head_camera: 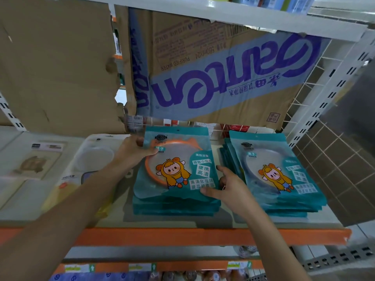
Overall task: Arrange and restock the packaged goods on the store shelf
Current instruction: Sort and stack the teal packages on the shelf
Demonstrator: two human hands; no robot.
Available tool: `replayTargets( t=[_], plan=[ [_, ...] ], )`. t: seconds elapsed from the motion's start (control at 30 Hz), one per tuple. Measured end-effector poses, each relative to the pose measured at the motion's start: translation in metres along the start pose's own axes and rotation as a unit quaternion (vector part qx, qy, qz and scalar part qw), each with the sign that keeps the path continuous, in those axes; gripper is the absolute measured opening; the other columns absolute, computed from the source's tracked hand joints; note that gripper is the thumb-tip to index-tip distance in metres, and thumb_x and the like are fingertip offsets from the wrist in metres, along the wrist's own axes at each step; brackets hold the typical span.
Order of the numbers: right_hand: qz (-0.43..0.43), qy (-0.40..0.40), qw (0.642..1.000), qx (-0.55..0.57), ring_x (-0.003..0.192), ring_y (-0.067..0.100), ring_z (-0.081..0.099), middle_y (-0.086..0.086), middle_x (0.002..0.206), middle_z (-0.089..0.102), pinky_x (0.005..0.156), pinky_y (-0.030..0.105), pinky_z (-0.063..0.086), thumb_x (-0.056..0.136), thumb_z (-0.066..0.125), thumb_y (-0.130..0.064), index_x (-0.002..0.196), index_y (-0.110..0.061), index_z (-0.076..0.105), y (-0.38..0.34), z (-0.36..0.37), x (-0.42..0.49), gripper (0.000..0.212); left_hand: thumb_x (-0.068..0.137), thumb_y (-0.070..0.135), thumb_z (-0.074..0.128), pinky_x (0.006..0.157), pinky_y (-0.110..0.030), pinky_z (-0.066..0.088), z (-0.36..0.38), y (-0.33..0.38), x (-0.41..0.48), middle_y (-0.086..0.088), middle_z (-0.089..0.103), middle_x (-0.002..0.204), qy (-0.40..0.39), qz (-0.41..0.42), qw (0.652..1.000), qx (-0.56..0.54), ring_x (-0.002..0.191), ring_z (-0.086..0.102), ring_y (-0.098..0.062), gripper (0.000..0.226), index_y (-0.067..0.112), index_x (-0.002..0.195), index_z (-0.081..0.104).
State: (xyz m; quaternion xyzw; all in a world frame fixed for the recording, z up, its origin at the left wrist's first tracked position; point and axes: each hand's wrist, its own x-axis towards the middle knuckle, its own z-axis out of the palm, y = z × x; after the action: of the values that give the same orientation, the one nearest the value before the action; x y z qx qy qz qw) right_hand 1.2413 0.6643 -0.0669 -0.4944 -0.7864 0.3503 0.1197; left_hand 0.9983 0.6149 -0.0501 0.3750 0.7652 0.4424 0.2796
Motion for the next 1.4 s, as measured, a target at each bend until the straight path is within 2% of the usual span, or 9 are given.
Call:
replayTargets(
  t=[0.17, 0.37, 0.77, 1.0, 1.07, 1.13, 1.2, 1.3, 1.4],
  plan=[
    [-0.001, 0.039, 0.999, 0.010, 0.103, 0.016, 0.056, -0.001, 0.118, 0.056, 0.083, 0.033, 0.049, 0.078, 0.062, -0.053, 0.140, -0.018, 0.037, 0.001, -0.001, 0.001, 0.076, 0.085, 0.014, 0.064, 0.083, -0.029, 0.043, 0.000, -0.006, -0.003, -0.004, 0.054, 0.127, -0.014, -0.011, 0.998, -0.061, 0.116, 0.052, -0.023, 0.047, 0.016, 0.128, 0.046],
    [-0.011, -0.014, 0.996, 0.093, 0.099, 0.013, 0.060, -0.002, 0.116, 0.062, 0.087, 0.037, 0.052, 0.085, 0.060, -0.045, 0.110, -0.028, 0.054, -0.002, 0.008, 0.008, 0.031, 0.089, 0.007, 0.055, 0.063, -0.017, 0.043, 0.008, -0.007, -0.011, 0.008, 0.058, 0.101, -0.065, -0.012, 0.993, -0.100, 0.085, 0.055, -0.003, 0.039, 0.019, 0.125, 0.045],
    [-0.031, -0.021, 0.999, -0.024, 0.111, 0.022, 0.053, 0.007, 0.129, 0.049, 0.089, 0.033, 0.046, 0.092, 0.045, -0.050, 0.132, -0.023, 0.040, -0.002, 0.009, 0.013, 0.049, 0.090, 0.004, 0.051, 0.068, -0.022, 0.047, 0.012, -0.008, -0.010, 0.010, 0.056, 0.094, -0.051, -0.016, 0.996, -0.071, 0.085, 0.056, -0.007, 0.036, 0.018, 0.122, 0.045],
    [-0.051, -0.027, 0.998, 0.001, 0.108, 0.018, 0.055, 0.003, 0.126, 0.054, 0.088, 0.034, 0.048, 0.091, 0.048, -0.048, 0.125, -0.023, 0.046, 0.001, 0.007, 0.010, 0.042, 0.089, 0.007, 0.053, 0.094, -0.042, 0.048, 0.014, -0.005, -0.014, 0.001, 0.058, 0.110, -0.073, -0.018, 0.996, -0.055, 0.103, 0.058, -0.020, 0.035, 0.021, 0.119, 0.045],
    [-0.058, -0.019, 0.998, -0.007, 0.110, 0.020, 0.055, 0.004, 0.128, 0.053, 0.088, 0.034, 0.047, 0.091, 0.048, -0.049, 0.126, -0.021, 0.044, 0.002, 0.007, 0.010, 0.045, 0.089, 0.008, 0.054, 0.087, -0.039, 0.052, 0.014, -0.004, -0.017, 0.000, 0.058, 0.114, -0.077, -0.007, 0.995, -0.057, 0.101, 0.059, -0.018, 0.035, 0.023, 0.119, 0.044],
    [-0.067, 0.009, 0.998, -0.016, 0.118, 0.021, 0.050, 0.004, 0.135, 0.046, 0.093, 0.034, 0.046, 0.091, 0.047, -0.049, 0.135, -0.018, 0.036, -0.001, 0.005, 0.012, 0.055, 0.092, 0.010, 0.052, 0.072, -0.021, 0.049, 0.011, -0.001, -0.019, 0.012, 0.053, 0.107, -0.067, 0.026, 0.995, -0.064, 0.094, 0.054, -0.008, 0.034, 0.026, 0.120, 0.042],
    [-0.096, 0.038, 0.993, -0.061, 0.128, 0.023, 0.042, 0.004, 0.145, 0.037, 0.102, 0.040, 0.041, 0.089, 0.045, -0.054, 0.145, -0.019, 0.022, -0.007, 0.002, 0.017, 0.070, 0.093, 0.012, 0.051, 0.075, -0.014, 0.040, 0.003, 0.001, -0.021, 0.016, 0.044, 0.109, -0.028, 0.095, 0.995, 0.008, 0.100, 0.044, -0.005, 0.034, 0.025, 0.123, 0.041],
    [-0.124, 0.031, 0.976, -0.176, 0.137, 0.026, 0.029, 0.005, 0.151, 0.027, 0.110, 0.049, 0.029, 0.089, 0.041, -0.057, 0.148, -0.022, 0.013, -0.025, -0.002, 0.027, 0.074, 0.089, 0.010, 0.054, 0.100, -0.035, 0.037, -0.020, -0.003, -0.019, -0.001, 0.044, 0.133, 0.045, 0.185, 0.962, 0.197, 0.119, 0.044, -0.020, 0.044, 0.014, 0.132, 0.043],
    [-0.152, 0.053, 0.955, -0.250, 0.142, 0.028, 0.018, 0.007, 0.155, 0.018, 0.113, 0.049, 0.017, 0.091, 0.043, -0.052, 0.148, -0.019, 0.011, -0.048, 0.001, 0.031, 0.074, 0.088, 0.019, 0.054, 0.112, -0.046, 0.021, -0.037, -0.009, -0.017, -0.013, 0.024, 0.151, 0.077, 0.170, 0.908, 0.376, 0.137, 0.025, -0.032, 0.058, 0.010, 0.141, 0.033]
  ],
)
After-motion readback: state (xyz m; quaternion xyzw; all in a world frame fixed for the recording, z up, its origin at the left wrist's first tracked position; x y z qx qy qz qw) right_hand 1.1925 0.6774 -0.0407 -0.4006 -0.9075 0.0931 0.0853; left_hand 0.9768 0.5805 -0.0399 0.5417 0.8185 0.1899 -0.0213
